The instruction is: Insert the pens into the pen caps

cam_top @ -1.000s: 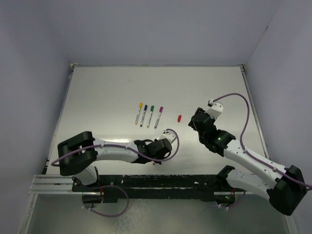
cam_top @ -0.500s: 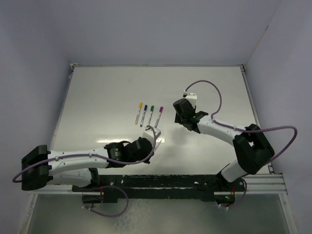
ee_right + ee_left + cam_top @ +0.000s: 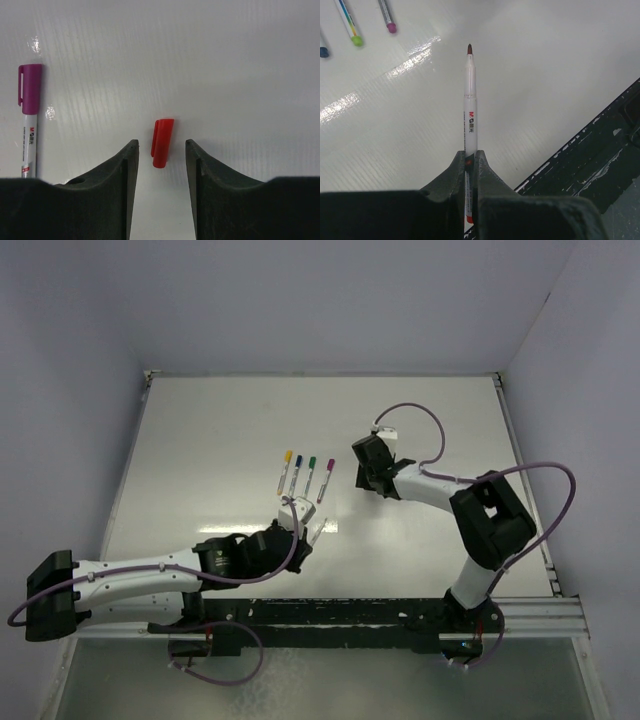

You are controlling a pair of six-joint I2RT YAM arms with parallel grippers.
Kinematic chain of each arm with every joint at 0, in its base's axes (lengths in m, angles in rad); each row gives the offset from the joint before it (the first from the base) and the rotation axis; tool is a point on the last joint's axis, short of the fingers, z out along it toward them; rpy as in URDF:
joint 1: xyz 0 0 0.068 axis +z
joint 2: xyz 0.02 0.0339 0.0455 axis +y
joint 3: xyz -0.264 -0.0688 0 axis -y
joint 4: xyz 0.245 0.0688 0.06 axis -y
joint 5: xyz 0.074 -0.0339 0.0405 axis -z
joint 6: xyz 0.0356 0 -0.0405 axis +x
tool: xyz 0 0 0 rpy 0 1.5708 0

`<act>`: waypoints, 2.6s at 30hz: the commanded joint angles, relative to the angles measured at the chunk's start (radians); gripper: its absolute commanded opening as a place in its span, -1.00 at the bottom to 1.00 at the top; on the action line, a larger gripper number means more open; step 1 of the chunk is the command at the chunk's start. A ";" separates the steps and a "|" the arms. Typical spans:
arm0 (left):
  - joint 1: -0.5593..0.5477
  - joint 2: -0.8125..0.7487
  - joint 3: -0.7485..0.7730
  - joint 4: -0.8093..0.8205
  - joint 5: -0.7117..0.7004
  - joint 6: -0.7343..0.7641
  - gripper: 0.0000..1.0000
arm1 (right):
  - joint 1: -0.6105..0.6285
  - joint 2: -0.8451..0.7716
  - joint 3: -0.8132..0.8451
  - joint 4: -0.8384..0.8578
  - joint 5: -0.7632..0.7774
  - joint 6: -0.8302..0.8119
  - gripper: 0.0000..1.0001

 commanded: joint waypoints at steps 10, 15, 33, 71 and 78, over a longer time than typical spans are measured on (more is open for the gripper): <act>-0.002 0.027 0.007 0.048 -0.031 -0.021 -1.00 | -0.025 0.076 0.081 0.021 -0.020 0.008 -0.16; -0.001 0.034 0.008 0.052 -0.031 -0.025 -1.00 | -0.025 0.094 0.074 0.004 -0.023 0.028 -0.24; -0.002 0.048 0.018 0.056 -0.055 -0.027 -1.00 | -0.025 0.122 0.003 -0.085 -0.013 0.064 -1.00; 0.090 0.273 -0.065 0.993 0.134 0.035 -1.00 | -0.024 -0.837 -0.703 1.208 -0.421 0.056 -1.00; 0.090 0.280 -0.066 1.032 0.152 0.036 -1.00 | -0.023 -0.792 -0.739 1.385 -0.454 0.095 -1.00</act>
